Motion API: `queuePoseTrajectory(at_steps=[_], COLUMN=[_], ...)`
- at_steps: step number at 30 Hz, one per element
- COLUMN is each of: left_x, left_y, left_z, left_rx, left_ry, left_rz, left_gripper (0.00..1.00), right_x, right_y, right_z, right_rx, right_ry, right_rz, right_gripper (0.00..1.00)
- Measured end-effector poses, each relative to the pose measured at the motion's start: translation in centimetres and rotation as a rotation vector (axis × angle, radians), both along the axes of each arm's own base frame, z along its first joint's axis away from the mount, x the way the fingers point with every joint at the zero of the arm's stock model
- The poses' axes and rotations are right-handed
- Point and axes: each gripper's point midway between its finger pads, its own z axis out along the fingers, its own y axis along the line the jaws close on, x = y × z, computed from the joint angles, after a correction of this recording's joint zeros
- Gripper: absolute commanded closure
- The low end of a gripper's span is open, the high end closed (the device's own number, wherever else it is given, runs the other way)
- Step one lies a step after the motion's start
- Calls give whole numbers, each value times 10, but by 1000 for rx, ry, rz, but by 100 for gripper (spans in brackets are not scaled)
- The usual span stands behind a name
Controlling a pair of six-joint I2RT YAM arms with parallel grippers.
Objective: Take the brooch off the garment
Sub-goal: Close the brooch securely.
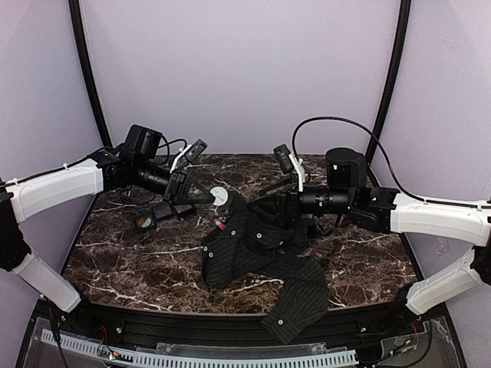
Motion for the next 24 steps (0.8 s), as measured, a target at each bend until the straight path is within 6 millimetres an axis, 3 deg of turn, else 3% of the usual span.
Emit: queuePoseTrajectory(at_steps=[8, 24], left_x=[-22, -33], left_y=[-9, -16], left_z=[6, 1], left_rx=[-35, -32], left_ry=[29, 51], left_rz=[-92, -137], left_gripper=[99, 99], right_x=[-18, -20], right_y=[30, 52], right_z=[-1, -7], right_rx=[-14, -48], right_ry=[4, -11], right_rz=[151, 179], right_gripper=[27, 50])
